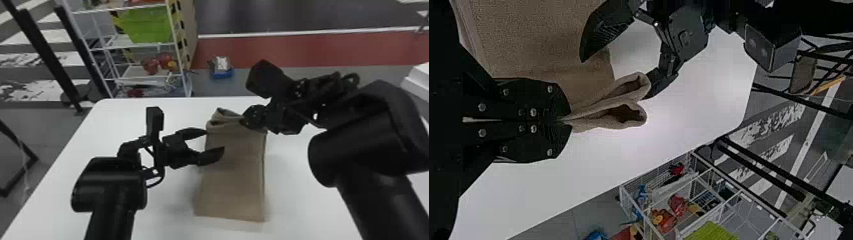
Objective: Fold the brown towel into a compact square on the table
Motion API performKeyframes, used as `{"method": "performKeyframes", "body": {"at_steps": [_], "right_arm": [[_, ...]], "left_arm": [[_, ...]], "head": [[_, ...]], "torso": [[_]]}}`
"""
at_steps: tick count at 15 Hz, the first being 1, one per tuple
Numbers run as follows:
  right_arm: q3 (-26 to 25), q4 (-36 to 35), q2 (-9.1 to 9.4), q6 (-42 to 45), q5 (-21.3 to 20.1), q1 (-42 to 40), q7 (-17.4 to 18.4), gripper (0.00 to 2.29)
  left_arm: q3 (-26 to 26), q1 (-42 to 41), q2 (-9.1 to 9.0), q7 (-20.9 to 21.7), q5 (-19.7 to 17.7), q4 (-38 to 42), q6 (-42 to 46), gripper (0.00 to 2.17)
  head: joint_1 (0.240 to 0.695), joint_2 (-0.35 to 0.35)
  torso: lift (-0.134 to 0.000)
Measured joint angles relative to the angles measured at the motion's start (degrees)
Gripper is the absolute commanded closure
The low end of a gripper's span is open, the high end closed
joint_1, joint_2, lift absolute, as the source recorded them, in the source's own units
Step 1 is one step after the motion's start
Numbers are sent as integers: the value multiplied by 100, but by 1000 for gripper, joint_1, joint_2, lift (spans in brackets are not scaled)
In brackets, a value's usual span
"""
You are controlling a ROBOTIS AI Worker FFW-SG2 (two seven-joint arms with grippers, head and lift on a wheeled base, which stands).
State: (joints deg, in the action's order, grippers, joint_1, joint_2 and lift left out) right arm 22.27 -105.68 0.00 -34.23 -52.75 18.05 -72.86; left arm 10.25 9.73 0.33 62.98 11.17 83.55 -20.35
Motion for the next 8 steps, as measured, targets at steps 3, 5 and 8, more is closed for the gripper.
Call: {"method": "performKeyframes", "body": {"at_steps": [3, 5, 8], "right_arm": [[26, -63, 0, 7, 24, -7, 10, 1291], [17, -65, 0, 16, 29, 41, 13, 1291], [-8, -61, 0, 17, 70, 87, 9, 1291]], "left_arm": [[86, 63, 48, 1, 88, -138, 156, 39], [246, 15, 51, 128, 65, -58, 155, 39], [446, -53, 114, 228, 67, 117, 2, 39]], "head": [[695, 155], [695, 163], [695, 186]], "torso": [[-134], [-134], [-134]]}}
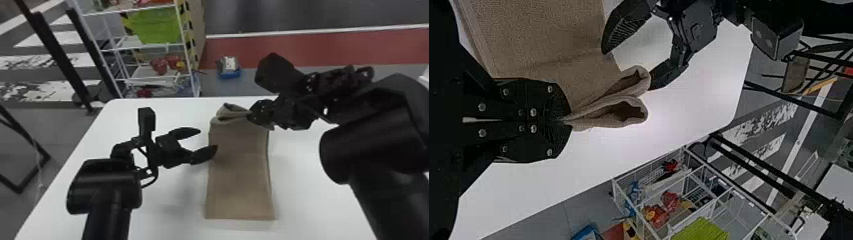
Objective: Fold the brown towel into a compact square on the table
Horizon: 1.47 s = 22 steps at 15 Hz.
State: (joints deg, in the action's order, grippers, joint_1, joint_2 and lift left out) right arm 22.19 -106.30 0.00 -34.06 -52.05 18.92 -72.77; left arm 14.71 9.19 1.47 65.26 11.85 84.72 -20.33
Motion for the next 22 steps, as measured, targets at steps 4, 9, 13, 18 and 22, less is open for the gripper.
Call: {"method": "performKeyframes", "body": {"at_steps": [4, 9, 13, 18, 22], "right_arm": [[51, -18, 0, -16, 11, -22, 9, 1291], [91, -260, 0, -89, 102, -114, -26, 1291], [150, -624, 0, -208, 210, -347, -228, 1291], [245, -716, 0, -178, 190, -525, -272, 1291], [213, -675, 0, -162, 149, -422, -167, 1291]], "left_arm": [[-275, 76, 58, 52, 105, -137, -108, 39], [-458, 186, 40, -132, 199, -403, -60, 39], [-405, 310, 94, -202, 219, -627, 41, 39], [-243, 311, 188, -108, 206, -650, 68, 39], [-158, 173, 229, 31, 190, -617, 68, 39]], "head": [[695, 177], [695, 171], [695, 194], [695, 222], [695, 227]], "torso": [[-134], [-134], [-134], [-134], [-134]]}}
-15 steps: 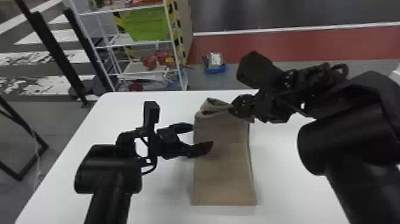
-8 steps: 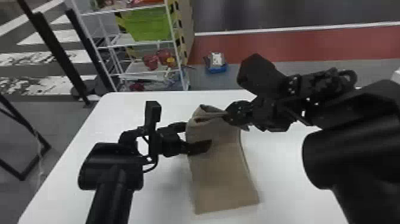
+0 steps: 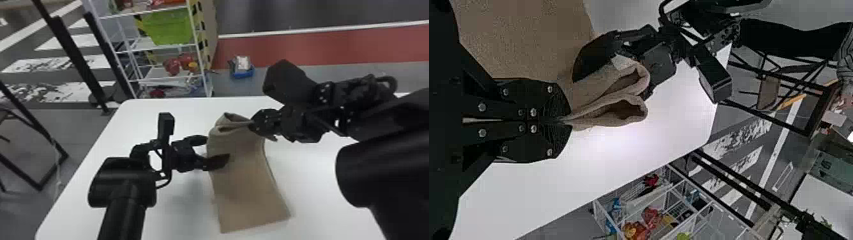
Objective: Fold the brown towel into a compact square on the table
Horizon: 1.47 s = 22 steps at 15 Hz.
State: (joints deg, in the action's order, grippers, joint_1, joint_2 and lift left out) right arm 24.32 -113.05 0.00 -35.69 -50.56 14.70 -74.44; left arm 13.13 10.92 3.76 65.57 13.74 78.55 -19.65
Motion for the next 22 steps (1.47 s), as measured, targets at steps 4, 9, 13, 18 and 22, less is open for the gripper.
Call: {"method": "performKeyframes", "body": {"at_steps": [4, 9, 13, 18, 22], "right_arm": [[-84, 131, 0, -13, 34, 123, 27, 1291], [-23, -229, 0, -61, 83, -147, -151, 1291], [149, -596, -45, -101, 84, -459, -370, 1291], [310, -741, -264, -160, 55, -687, -370, 1291], [344, -984, -437, -168, 91, -799, -370, 1291]], "left_arm": [[64, -140, 11, -10, -20, 79, 0, 39], [69, -108, 19, -81, 14, 68, 1, 39], [126, -185, 19, 14, -24, 125, 1, 39], [349, -405, 19, 108, -89, 330, 69, 39], [423, -604, 19, 189, -210, 486, 236, 39]], "head": [[695, 226], [695, 239], [695, 265], [695, 286], [695, 292]], "torso": [[-134], [-134], [-134], [-134], [-134]]}}
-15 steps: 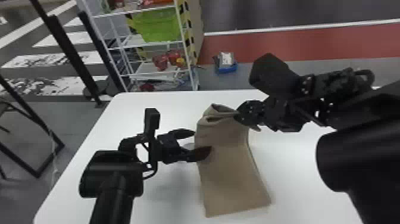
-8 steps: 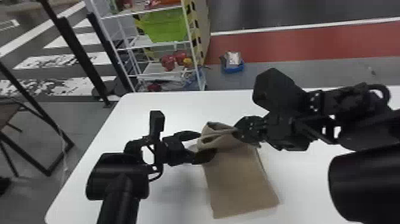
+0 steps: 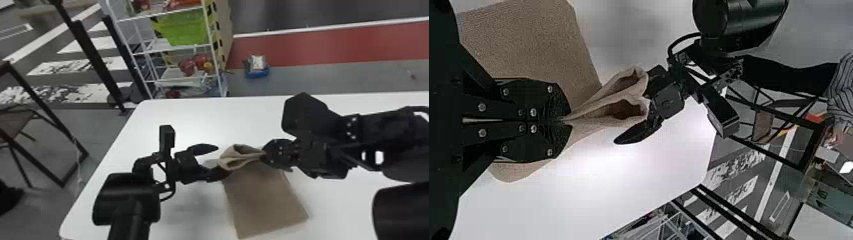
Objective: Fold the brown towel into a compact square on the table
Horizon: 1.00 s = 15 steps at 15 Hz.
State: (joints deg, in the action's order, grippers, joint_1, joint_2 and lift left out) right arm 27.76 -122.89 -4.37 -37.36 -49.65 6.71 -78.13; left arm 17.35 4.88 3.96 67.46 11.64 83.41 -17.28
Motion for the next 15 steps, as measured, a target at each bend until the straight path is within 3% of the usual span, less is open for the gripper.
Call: {"method": "performKeyframes", "body": {"at_steps": [8, 15], "right_arm": [[-113, -266, -45, -99, 212, 58, 0, 1291], [-99, -505, -368, -115, 259, -225, 0, 1288]], "left_arm": [[-5, -64, 27, -15, 13, 43, 32, 39], [-39, -6, 26, -66, 71, -29, 103, 43]], "head": [[695, 291], [695, 278]], "torso": [[-134], [-134]]}}
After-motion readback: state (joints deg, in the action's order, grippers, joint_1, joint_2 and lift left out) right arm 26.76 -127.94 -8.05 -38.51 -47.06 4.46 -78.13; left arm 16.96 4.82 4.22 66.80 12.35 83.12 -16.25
